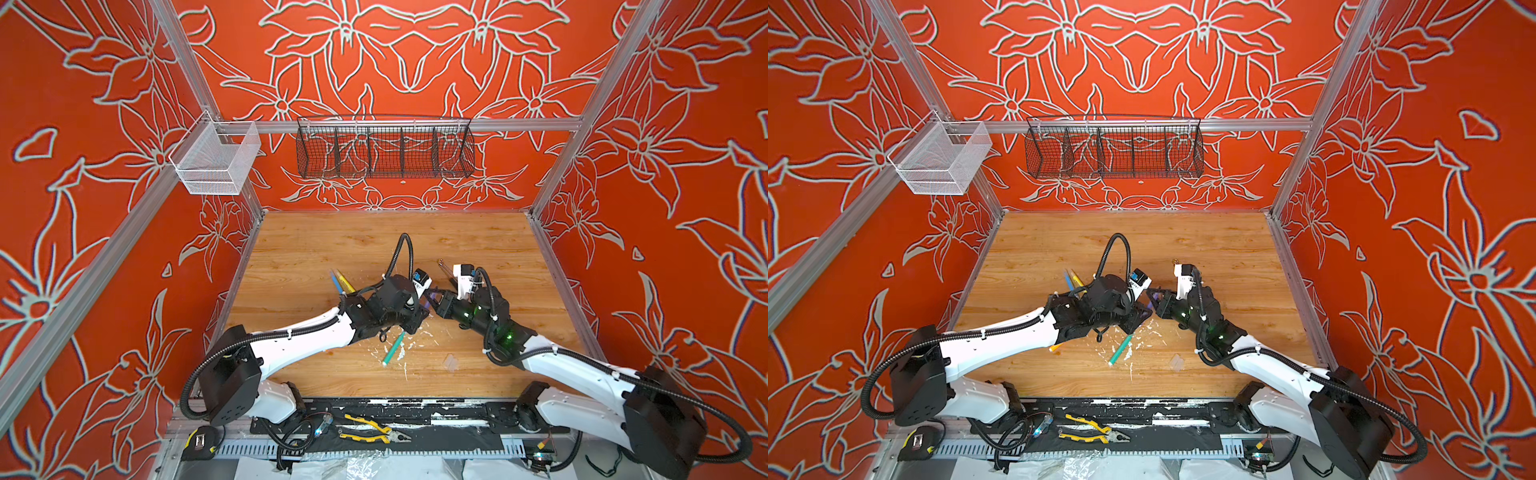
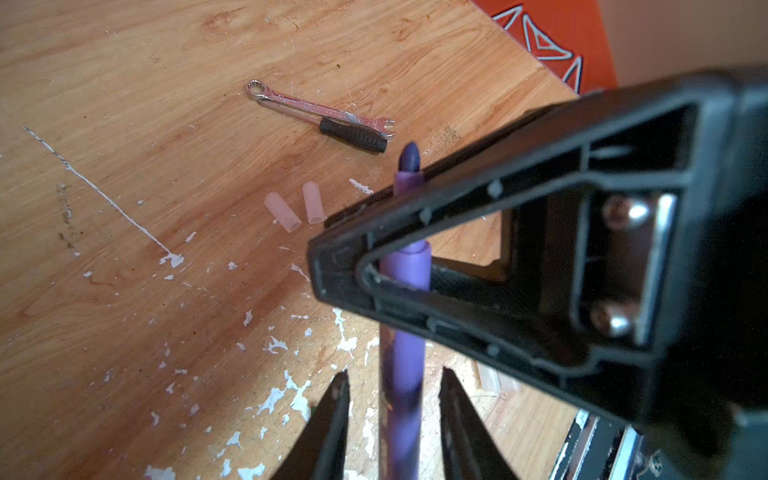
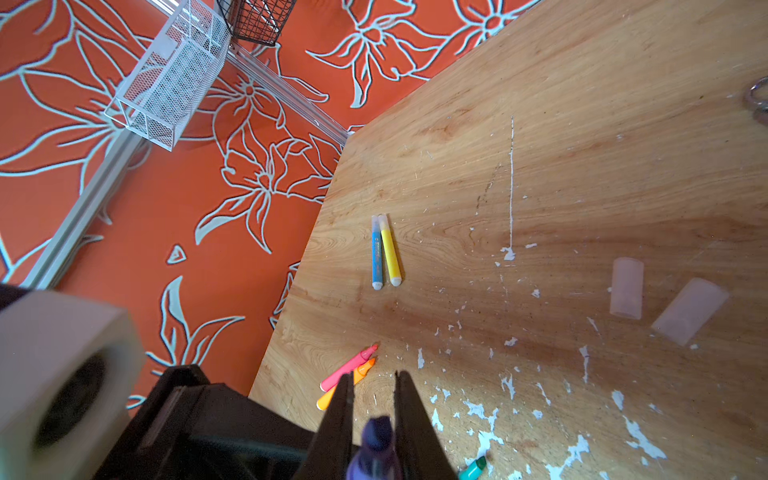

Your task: Insert the pens into the pen caps

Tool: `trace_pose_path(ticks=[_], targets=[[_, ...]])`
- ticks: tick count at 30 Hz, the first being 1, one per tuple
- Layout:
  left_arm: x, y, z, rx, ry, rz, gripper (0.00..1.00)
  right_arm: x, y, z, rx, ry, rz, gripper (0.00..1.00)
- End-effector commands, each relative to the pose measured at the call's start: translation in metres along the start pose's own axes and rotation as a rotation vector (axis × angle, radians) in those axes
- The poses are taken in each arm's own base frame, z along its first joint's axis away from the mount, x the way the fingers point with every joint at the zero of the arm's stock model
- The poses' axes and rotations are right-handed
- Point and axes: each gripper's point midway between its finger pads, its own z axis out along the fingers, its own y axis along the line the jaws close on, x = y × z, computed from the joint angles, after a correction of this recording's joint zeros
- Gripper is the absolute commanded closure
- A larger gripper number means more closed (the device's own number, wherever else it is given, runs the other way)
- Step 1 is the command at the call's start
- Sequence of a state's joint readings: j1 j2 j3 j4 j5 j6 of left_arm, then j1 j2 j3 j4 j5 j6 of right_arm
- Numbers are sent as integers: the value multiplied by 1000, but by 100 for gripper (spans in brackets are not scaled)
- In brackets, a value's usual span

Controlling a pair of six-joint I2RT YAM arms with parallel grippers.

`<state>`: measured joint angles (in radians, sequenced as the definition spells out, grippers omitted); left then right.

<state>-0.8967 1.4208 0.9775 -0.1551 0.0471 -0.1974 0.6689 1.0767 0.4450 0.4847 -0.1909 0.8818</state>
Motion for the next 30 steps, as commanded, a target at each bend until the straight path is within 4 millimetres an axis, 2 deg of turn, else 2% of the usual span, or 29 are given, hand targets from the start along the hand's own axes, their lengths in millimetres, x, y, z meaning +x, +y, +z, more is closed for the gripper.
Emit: trace_pose_path(ticks=[1, 11, 16, 23, 30], targets=[[1, 0, 5, 1, -4, 18, 64, -10, 11, -6, -47, -53, 17, 92], [3, -10, 7, 59, -1, 29, 62, -13, 10, -13, -63, -93, 45, 95], [1, -13, 5, 79, -26, 38, 72, -13, 7, -15, -61, -105, 67, 95], [-1, -12, 9, 75, -36, 47, 74, -12, 4, -17, -60, -114, 92, 97], [-3, -14, 14, 80, -39, 63, 69, -12, 1, -17, -51, -118, 100, 100]])
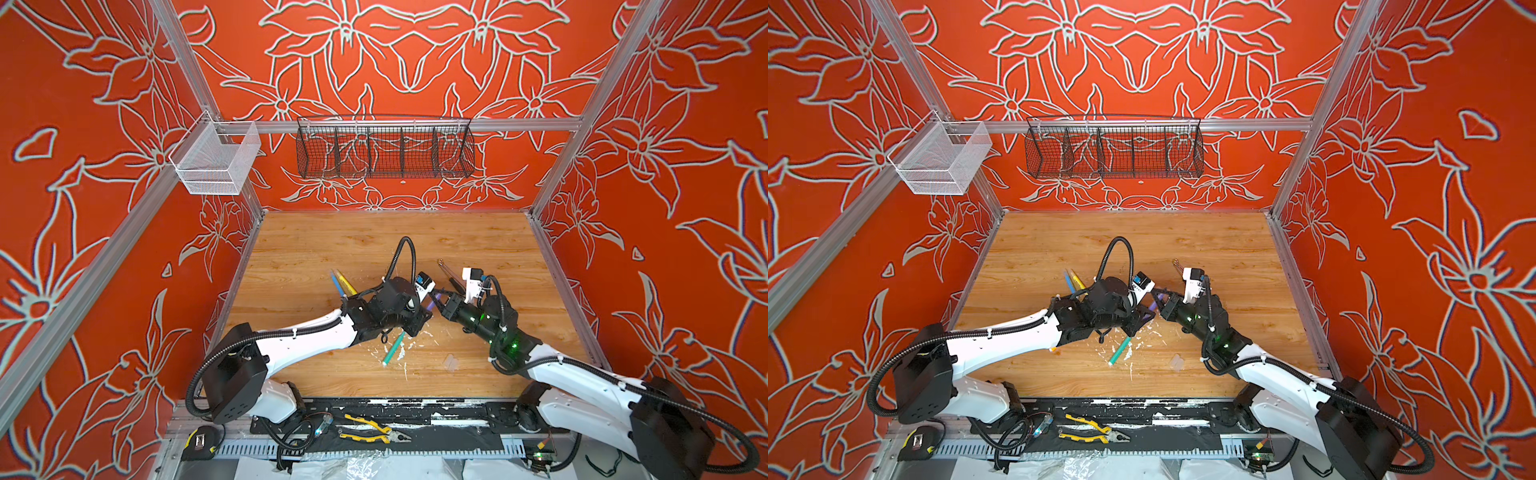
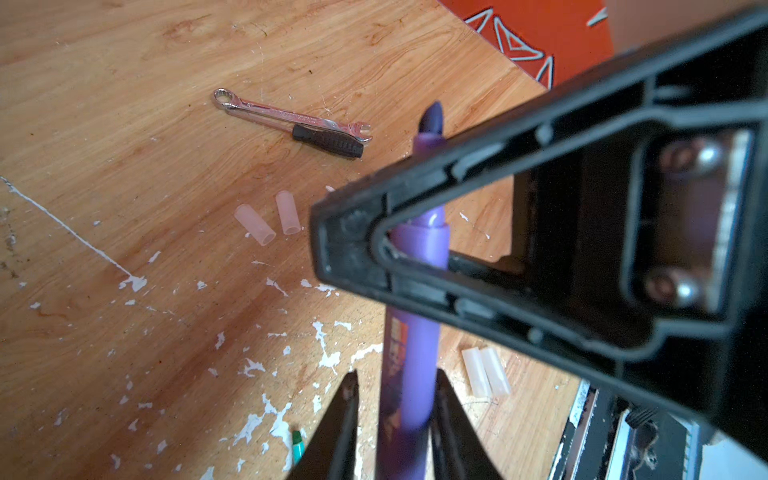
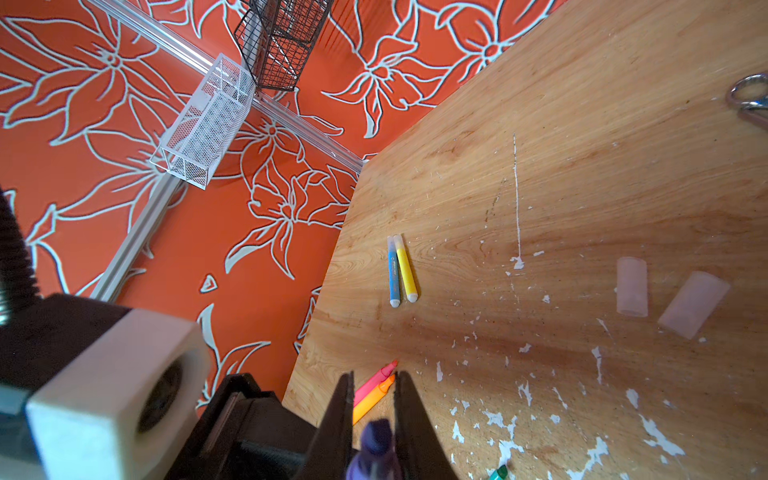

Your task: Insert the pens into the pen caps

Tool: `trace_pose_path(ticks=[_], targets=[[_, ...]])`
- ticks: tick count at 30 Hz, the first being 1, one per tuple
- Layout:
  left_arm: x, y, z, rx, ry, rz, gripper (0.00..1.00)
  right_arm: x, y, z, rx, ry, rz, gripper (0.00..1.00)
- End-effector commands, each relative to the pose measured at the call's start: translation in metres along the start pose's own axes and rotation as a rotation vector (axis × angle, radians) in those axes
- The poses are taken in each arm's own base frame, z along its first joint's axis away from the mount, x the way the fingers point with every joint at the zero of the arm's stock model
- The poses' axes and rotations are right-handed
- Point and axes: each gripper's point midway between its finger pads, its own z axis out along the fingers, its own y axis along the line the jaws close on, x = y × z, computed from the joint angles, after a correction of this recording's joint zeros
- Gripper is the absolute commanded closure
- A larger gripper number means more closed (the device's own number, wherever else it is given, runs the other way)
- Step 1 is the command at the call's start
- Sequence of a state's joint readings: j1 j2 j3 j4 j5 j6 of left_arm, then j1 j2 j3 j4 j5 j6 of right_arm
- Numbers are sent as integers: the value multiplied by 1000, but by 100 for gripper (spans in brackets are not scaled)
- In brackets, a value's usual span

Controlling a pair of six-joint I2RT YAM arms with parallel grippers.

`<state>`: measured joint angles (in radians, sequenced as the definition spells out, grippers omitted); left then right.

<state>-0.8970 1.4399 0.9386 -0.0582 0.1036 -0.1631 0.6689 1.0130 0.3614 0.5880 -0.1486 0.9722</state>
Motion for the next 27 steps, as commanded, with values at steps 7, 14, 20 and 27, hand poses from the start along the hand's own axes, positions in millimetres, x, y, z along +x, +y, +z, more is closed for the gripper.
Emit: trace_pose_path(ticks=[7, 14, 20, 27], targets=[[-4, -4, 10, 18, 0, 26, 72, -5, 1, -2, -10, -34, 22, 100], [-6, -1, 10, 2, -10, 26, 81, -4, -1, -2, -3, -31, 23, 100], [-9, 8, 8, -51, -16, 3, 100, -3, -8, 2, 53, -15, 2, 43], [-10, 56, -6, -186, -34, -124, 100, -28, -55, -16, 505, -20, -145, 24]])
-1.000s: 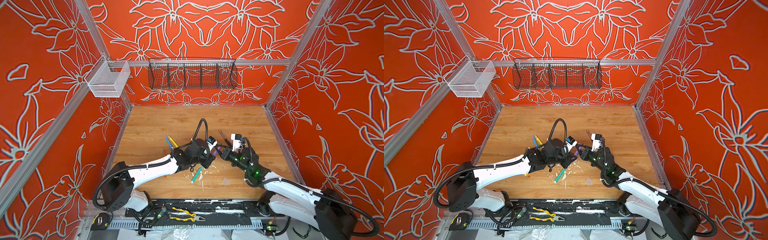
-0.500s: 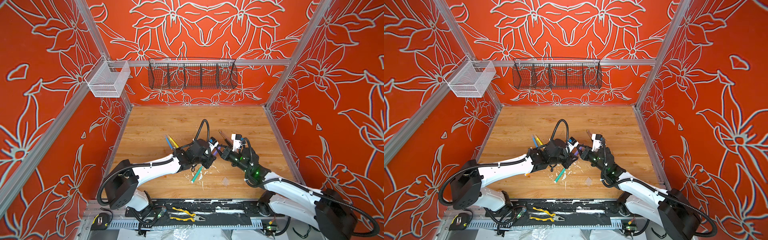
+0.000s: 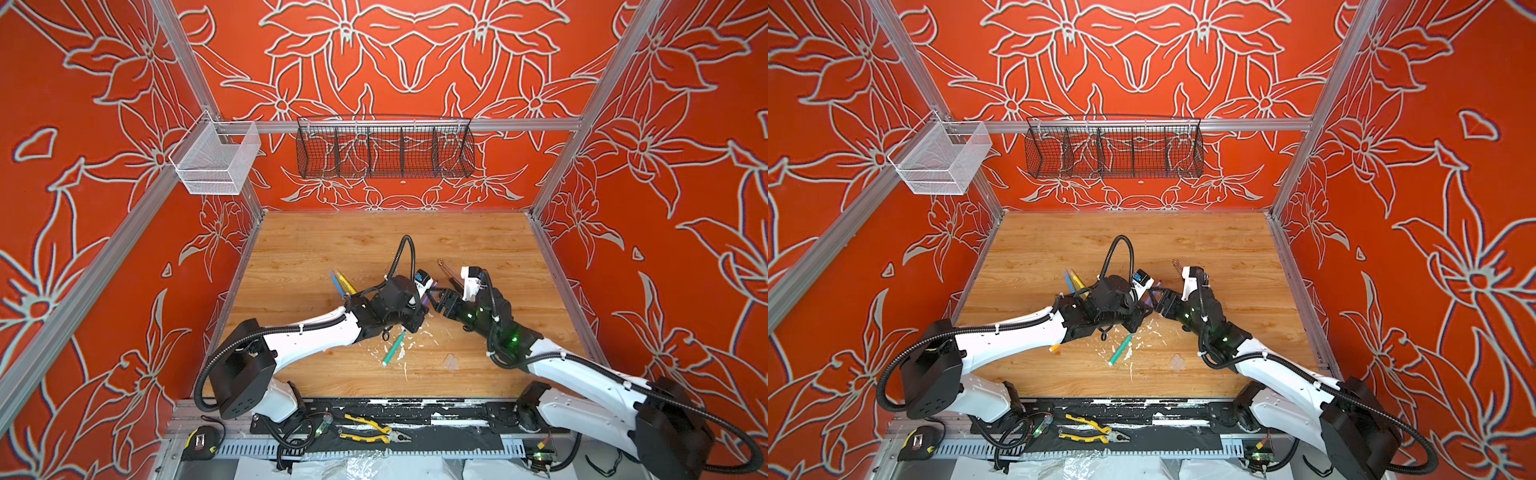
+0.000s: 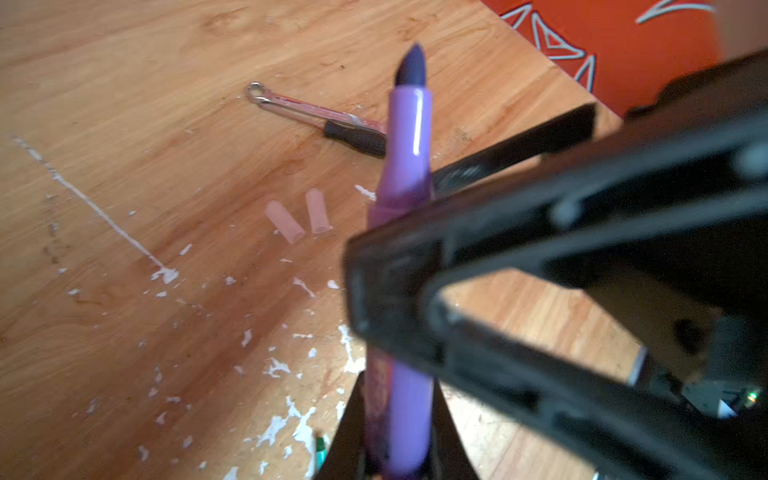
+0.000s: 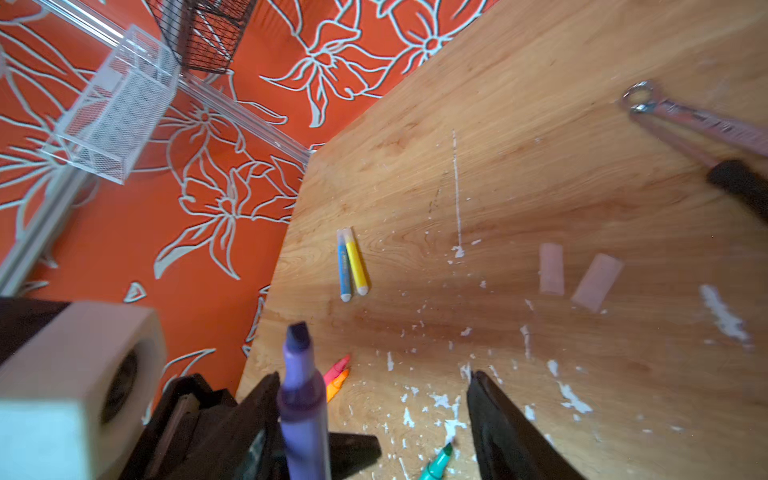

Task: Insert the pens into the pen caps
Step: 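Move the right gripper away over the translucent pen caps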

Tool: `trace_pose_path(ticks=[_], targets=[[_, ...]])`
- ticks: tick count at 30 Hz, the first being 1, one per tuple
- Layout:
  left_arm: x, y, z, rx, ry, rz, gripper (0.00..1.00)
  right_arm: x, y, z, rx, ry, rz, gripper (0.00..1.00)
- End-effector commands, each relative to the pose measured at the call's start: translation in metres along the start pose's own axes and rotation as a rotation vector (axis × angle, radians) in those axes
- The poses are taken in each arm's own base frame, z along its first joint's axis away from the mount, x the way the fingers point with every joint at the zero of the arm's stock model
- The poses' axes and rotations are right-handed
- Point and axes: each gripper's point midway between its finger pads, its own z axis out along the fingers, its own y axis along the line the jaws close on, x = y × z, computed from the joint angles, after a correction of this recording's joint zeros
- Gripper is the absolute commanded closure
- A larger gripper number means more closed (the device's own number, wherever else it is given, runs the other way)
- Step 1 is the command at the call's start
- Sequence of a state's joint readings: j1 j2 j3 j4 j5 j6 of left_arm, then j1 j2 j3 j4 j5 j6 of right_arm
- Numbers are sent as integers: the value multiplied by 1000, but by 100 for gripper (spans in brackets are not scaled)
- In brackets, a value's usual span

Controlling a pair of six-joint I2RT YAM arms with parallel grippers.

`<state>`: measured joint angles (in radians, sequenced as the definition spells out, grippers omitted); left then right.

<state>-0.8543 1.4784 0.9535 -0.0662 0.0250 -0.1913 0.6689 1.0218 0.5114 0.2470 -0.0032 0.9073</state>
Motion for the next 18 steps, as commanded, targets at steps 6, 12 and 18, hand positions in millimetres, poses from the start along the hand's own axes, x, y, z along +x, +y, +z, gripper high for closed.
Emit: trace_pose_path(ticks=[6, 12, 18], targets=[[-6, 85, -33, -230, -105, -251, 100, -30, -56, -8, 477, -8, -192, 29], [9, 139, -56, -355, -133, -436, 100, -31, -57, 6, 530, 52, -257, 26], [2, 132, -67, -317, -182, -418, 100, -26, -69, 39, 658, 257, -338, 29]])
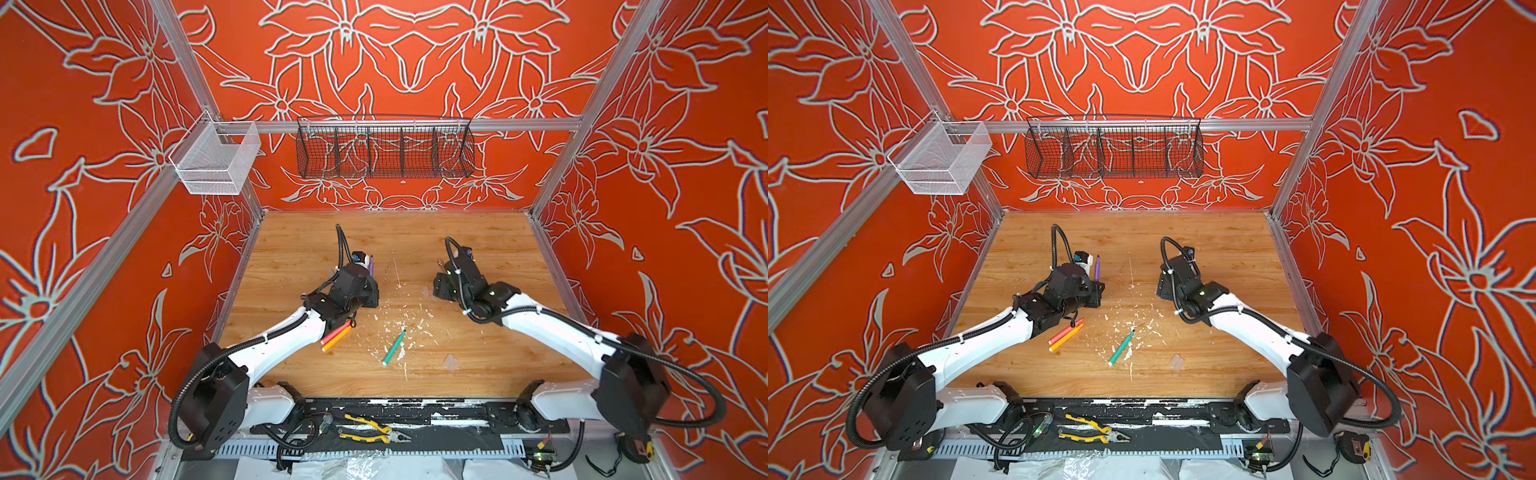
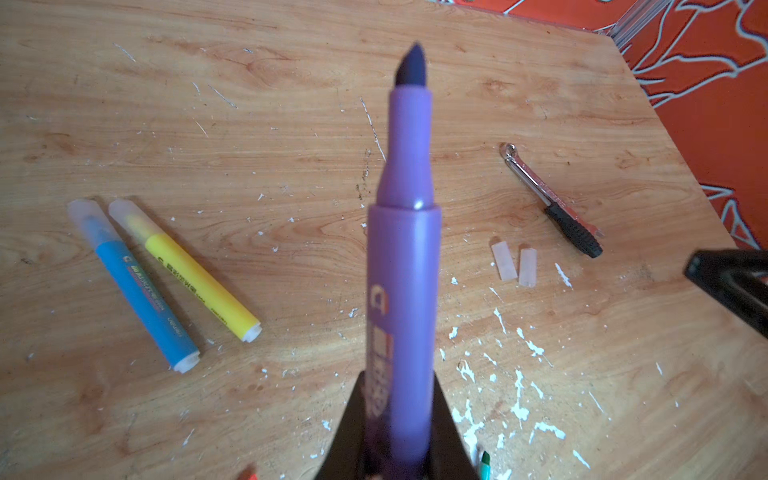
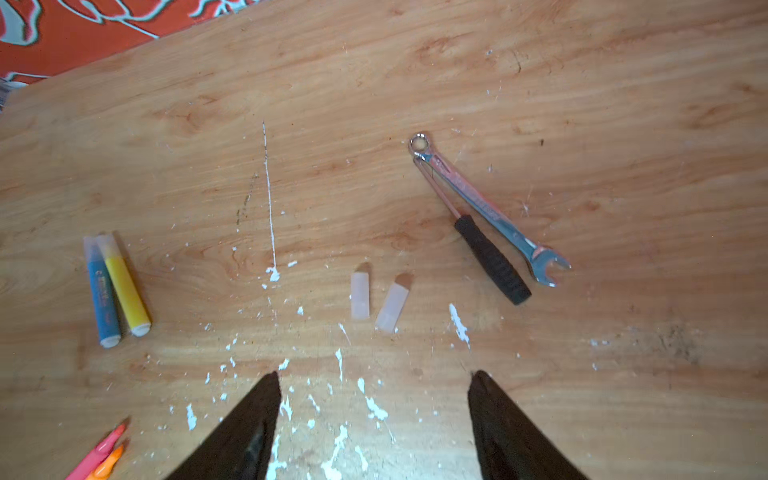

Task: Insert the pens into the pen caps
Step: 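Move the right gripper away over the translucent pen caps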

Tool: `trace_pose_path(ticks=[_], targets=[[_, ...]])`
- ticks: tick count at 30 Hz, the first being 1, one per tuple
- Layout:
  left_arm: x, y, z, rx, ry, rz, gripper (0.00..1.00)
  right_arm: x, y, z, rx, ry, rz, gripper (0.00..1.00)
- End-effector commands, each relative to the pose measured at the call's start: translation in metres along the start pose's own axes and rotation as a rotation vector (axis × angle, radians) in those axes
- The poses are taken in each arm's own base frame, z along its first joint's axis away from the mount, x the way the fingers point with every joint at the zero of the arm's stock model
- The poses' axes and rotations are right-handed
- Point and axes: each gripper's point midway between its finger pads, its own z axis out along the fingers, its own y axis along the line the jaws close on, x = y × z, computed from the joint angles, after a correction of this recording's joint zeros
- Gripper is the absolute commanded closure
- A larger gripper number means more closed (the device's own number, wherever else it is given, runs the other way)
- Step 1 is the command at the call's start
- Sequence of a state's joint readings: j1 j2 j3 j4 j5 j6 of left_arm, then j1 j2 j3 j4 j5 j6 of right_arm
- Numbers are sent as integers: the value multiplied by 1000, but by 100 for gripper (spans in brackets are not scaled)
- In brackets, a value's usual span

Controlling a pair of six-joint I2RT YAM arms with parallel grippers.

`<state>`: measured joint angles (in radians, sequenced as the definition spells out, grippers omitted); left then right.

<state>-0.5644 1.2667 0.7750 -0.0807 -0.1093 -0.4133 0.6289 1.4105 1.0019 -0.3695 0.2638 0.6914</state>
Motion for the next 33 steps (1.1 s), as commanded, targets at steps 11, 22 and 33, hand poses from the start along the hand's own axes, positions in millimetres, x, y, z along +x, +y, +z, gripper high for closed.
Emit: trace_pose_path(ticks=[11, 22, 33], targets=[[-8, -14, -13, 86, -47, -10, 100, 35, -9, 69, 212, 370, -191, 33], [-8, -17, -16, 109, -50, -7, 100, 44, -20, 84, 246, 423, -171, 35], [-8, -17, -17, 112, -50, -8, 100, 60, -23, 98, 224, 492, -129, 38]])
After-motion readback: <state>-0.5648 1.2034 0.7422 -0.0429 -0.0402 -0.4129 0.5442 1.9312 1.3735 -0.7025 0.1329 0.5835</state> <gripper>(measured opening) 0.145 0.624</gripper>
